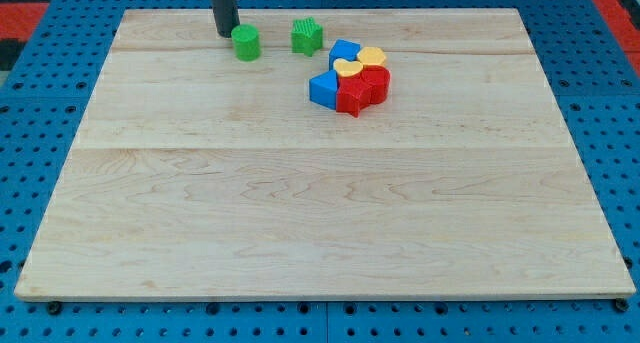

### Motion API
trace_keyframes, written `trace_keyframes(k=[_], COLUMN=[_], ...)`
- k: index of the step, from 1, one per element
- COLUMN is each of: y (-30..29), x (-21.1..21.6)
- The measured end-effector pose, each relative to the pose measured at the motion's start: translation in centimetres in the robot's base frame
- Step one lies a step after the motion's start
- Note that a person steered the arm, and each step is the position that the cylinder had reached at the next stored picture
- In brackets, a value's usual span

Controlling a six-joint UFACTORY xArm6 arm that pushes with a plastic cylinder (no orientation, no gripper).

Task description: Move the green circle closer to the blue triangle

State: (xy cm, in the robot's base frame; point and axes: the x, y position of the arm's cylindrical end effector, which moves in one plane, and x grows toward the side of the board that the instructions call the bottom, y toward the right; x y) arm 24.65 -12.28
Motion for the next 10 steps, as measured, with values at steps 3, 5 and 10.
trace_keyframes(k=[3,5,10], y=[3.5,4.5,7.6], x=[4.9,4.8,3.8])
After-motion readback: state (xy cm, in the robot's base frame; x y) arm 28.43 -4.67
